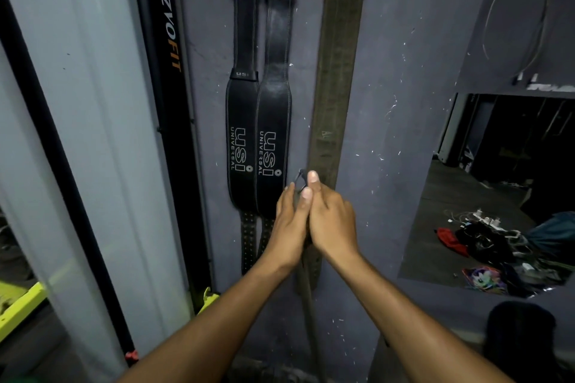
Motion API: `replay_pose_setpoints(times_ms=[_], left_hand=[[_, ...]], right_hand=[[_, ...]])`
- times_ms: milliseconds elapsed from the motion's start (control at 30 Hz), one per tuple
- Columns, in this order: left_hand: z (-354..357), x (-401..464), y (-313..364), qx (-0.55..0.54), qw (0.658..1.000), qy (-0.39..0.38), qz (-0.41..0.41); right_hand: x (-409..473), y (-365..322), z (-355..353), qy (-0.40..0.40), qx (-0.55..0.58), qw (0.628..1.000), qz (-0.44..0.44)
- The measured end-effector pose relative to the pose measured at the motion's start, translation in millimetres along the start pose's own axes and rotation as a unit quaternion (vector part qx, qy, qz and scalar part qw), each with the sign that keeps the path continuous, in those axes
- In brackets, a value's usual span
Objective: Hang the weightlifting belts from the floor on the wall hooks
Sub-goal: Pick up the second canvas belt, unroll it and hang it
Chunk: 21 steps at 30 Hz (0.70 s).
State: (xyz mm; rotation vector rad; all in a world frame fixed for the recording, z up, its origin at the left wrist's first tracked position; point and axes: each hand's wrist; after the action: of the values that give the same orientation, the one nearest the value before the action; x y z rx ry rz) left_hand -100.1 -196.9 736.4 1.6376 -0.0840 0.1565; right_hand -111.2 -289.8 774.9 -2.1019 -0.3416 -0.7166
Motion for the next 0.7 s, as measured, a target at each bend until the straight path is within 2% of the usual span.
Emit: replay_pose_setpoints(times_ms=[67, 133, 233, 333, 433, 533, 567, 600, 633, 700], left_hand=[[4.1, -2.8, 2.1, -0.180, 0.983, -0.026, -0.013], [7.4, -8.0, 12.1, -0.350, 0.934, -0.023, -0.072], [-1.8, 3.0, 18.7, -0.440, 0.886, 0.007, -0.145], [-8.4, 14.4, 33.8, -0.408, 0.895, 0.062, -0.171], [-7.1, 18.3, 50.4, -0.326, 0.920, 0.117, -0.186], [-17.9, 25.1, 60.3, -0.265, 0.945, 0.107, -0.159], [-22.9, 25.4, 63.9, -0.249, 0.953, 0.093, -0.146], [-28.1, 25.1, 66.6, -0.234, 0.960, 0.080, -0.133], [-32.4, 24.9, 69.6, -0.222, 0.966, 0.064, -0.120], [-38.8, 24.9, 76.2, -0.205, 0.974, 0.027, -0.093]], right_hand=[[-4.6, -6.2, -4.1, -0.032, -0.025, 0.999, -0.036], [-7.5, -7.4, -6.9, -0.050, -0.044, 0.995, -0.067], [-6.5, -0.7, -12.6, -0.083, 0.003, 0.993, -0.080], [4.2, 16.9, -14.1, -0.041, 0.087, 0.991, -0.090], [5.0, 29.0, -8.9, 0.019, 0.068, 0.990, -0.120], [6.3, 24.9, -8.0, 0.088, -0.002, 0.994, -0.065], [10.6, 24.4, -10.7, 0.087, -0.022, 0.995, -0.031], [15.3, 25.8, -14.1, 0.059, 0.007, 0.998, 0.006], [19.9, 27.1, -17.1, 0.002, 0.095, 0.994, 0.050], [23.7, 26.9, -19.0, -0.159, 0.280, 0.938, 0.131]])
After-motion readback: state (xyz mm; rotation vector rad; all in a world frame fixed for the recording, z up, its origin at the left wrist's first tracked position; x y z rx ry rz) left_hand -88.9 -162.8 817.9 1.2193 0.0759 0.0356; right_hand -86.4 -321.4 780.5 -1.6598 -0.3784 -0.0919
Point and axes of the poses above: each hand's wrist, its own x-axis towards the middle knuckle, its own z-axis out of the palm, y = z × x, and after that the axes turned 10 degrees about -z, right-handed
